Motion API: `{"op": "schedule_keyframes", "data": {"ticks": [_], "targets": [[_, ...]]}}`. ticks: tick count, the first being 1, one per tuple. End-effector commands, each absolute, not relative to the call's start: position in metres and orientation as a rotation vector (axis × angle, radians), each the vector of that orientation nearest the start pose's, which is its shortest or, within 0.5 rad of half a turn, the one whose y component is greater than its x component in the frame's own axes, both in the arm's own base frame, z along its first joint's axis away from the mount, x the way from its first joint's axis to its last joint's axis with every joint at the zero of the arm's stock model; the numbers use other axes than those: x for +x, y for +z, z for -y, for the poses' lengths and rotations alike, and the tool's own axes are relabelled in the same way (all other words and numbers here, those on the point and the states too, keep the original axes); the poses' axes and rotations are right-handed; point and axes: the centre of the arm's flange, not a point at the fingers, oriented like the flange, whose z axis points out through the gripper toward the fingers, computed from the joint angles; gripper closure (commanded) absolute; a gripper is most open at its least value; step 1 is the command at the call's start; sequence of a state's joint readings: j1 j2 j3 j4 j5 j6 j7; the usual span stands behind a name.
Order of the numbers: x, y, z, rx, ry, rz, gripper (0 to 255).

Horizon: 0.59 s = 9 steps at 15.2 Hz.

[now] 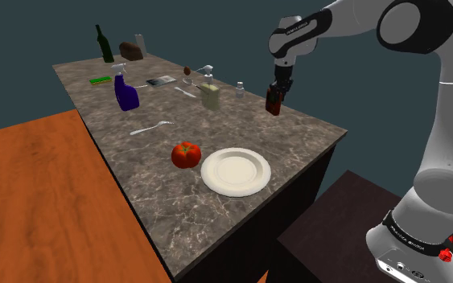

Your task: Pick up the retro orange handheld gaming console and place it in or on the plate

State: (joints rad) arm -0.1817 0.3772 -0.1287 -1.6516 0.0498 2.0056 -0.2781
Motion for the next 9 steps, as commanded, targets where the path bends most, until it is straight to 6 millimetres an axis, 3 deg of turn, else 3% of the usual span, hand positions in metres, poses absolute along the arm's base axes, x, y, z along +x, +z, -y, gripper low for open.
{"op": "schedule_keyframes", "data": {"ticks": [1, 9], "targets": [[0.631, 0.403, 0.190, -3.137, 0.030, -0.071, 255], [0.631, 0.446, 0.190, -3.137, 0.030, -0.071, 255]]}}
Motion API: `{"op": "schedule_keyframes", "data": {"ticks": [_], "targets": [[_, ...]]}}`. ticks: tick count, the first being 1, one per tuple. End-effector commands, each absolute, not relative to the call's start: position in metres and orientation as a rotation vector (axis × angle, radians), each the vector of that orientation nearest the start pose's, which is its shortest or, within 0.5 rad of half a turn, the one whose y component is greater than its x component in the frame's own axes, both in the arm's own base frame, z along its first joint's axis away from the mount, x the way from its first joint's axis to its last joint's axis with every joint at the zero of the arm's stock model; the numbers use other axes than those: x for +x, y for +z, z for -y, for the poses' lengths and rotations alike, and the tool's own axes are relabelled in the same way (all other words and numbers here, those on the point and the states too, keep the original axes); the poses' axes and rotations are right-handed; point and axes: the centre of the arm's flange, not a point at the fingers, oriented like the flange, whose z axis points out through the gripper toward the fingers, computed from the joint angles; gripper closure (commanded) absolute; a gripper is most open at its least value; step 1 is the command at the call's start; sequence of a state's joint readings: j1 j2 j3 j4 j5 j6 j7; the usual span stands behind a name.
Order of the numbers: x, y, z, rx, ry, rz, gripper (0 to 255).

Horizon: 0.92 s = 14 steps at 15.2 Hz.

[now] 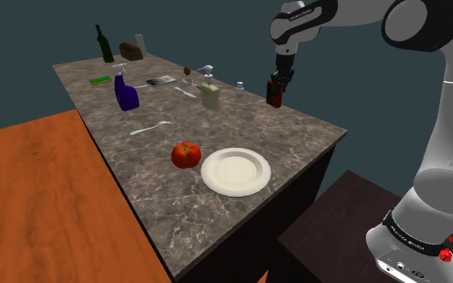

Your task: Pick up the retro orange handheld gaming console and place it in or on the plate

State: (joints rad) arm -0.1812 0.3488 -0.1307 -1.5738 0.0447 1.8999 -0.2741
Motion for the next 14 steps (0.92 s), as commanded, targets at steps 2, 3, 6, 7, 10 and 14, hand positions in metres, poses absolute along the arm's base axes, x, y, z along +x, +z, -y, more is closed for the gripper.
{"op": "schedule_keyframes", "data": {"ticks": [2, 3, 6, 7, 10, 14], "targets": [[0.631, 0.456, 0.190, -3.137, 0.030, -0.071, 255], [0.631, 0.462, 0.190, -3.137, 0.030, -0.071, 255], [0.626, 0.470, 0.178, -3.137, 0.030, -0.071, 255], [0.620, 0.471, 0.166, -3.137, 0.030, -0.071, 255], [0.604, 0.474, 0.130, -3.137, 0.030, -0.071, 255], [0.582, 0.478, 0.082, -3.137, 0.030, -0.071, 255]]}}
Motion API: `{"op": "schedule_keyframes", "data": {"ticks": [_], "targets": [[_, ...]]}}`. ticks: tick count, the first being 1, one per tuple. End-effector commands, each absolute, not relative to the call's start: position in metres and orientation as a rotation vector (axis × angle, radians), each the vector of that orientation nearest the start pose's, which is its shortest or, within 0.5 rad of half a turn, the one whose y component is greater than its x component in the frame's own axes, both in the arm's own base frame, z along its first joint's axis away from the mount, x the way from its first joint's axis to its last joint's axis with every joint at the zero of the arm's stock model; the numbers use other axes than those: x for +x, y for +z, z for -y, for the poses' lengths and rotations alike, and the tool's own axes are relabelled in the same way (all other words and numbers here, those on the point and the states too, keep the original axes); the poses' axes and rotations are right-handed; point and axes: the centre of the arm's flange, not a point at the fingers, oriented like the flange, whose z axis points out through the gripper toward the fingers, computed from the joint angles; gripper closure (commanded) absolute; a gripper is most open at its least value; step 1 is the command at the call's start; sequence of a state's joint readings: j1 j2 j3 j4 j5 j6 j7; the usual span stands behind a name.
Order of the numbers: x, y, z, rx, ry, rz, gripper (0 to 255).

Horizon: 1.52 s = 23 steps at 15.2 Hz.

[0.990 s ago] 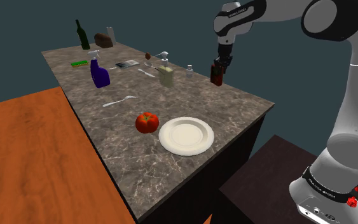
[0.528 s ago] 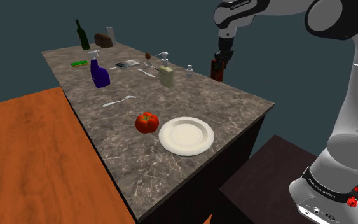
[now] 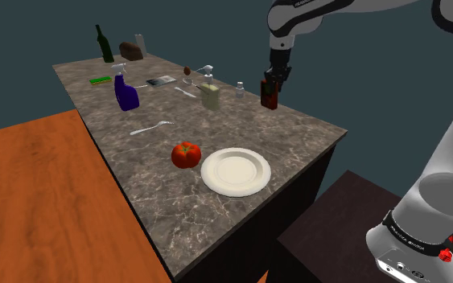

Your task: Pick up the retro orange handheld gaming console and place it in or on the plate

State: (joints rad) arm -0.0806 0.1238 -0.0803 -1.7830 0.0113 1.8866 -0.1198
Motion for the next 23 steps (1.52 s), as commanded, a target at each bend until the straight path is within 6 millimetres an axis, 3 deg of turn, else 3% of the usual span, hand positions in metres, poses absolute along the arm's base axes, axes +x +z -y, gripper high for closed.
{"op": "schedule_keyframes", "data": {"ticks": [1, 23], "targets": [[0.577, 0.479, 0.070, -3.137, 0.030, -0.071, 255], [0.457, 0.499, -0.193, -3.137, 0.030, -0.071, 255]]}}
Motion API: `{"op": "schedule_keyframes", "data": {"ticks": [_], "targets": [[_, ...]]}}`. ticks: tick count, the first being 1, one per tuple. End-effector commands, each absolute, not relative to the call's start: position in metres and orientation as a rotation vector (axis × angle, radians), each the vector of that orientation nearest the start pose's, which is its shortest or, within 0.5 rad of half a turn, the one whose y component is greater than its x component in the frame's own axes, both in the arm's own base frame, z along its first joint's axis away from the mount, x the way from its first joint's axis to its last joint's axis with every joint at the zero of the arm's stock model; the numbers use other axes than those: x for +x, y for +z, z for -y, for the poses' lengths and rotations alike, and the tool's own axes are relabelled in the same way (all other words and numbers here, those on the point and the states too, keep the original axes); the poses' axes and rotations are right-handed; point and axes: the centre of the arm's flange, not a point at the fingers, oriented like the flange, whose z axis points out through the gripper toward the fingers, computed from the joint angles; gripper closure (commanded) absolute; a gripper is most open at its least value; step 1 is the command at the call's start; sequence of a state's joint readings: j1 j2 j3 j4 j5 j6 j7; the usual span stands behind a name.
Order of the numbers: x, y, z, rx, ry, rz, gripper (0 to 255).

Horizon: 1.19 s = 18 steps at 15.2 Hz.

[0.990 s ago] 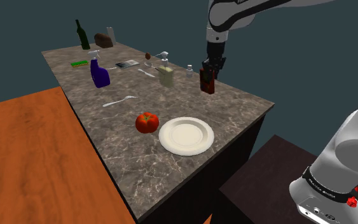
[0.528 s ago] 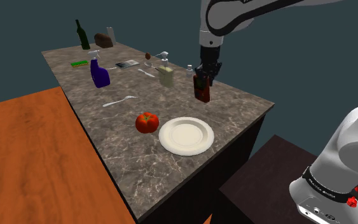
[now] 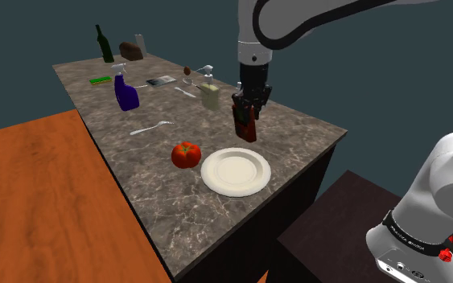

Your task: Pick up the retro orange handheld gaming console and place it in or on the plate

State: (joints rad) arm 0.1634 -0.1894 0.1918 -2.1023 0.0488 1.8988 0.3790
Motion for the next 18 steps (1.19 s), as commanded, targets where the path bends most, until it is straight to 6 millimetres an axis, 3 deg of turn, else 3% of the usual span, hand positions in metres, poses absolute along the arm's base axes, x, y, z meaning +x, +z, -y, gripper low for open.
{"op": "schedule_keyframes", "data": {"ticks": [1, 4, 18], "targets": [[0.451, 0.500, -0.205, -3.137, 0.030, -0.071, 255], [0.432, 0.503, -0.247, -3.137, 0.030, -0.071, 255], [0.432, 0.429, -0.247, -3.137, 0.030, -0.071, 255]]}}
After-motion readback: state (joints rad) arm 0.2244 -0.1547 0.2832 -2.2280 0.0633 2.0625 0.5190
